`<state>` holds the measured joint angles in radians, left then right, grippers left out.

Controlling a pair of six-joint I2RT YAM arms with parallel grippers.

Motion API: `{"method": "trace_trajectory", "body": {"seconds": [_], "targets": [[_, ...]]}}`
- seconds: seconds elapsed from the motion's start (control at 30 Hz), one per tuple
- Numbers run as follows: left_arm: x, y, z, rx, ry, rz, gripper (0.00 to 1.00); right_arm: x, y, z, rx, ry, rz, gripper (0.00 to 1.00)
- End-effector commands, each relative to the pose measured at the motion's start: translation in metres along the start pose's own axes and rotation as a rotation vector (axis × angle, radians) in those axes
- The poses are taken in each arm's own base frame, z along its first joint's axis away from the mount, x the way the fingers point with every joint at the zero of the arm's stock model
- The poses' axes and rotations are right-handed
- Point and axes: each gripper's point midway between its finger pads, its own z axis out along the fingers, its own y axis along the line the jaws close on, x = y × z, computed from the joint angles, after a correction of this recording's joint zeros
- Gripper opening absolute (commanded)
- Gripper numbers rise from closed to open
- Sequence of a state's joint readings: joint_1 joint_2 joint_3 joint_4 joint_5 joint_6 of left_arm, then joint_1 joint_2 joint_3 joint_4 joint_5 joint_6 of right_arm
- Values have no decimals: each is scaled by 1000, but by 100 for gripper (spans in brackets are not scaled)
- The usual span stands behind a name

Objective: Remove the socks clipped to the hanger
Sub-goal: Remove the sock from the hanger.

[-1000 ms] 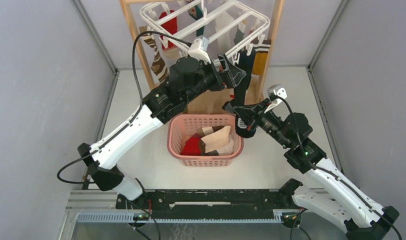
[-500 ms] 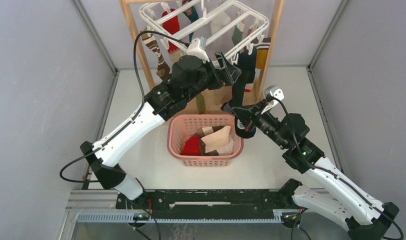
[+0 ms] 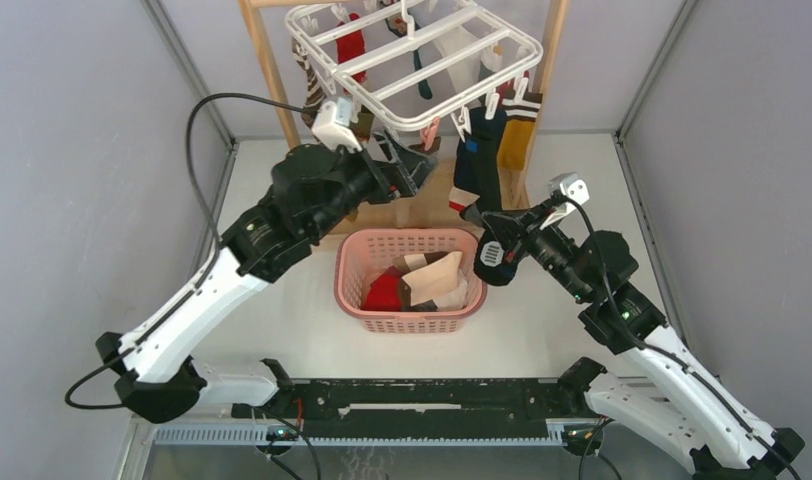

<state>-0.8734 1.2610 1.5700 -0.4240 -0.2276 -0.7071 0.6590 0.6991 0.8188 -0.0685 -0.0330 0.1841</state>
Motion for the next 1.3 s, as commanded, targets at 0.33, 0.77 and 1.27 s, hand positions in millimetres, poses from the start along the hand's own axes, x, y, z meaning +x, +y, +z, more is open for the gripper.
{"method": "trace_trajectory", "body": {"seconds": [0.33,0.77,1.27], "targets": [[-28,23,-19,-33,-77,20,93,-33,44,-14,-169,-72,-15,0],[-28,50,-58,-89,-111,43,94,-31,85,11,-223,-29,-75,0],[-15,106,-133,-213,-151,63,95,-21,167,67,-340,37,-149,0]]}}
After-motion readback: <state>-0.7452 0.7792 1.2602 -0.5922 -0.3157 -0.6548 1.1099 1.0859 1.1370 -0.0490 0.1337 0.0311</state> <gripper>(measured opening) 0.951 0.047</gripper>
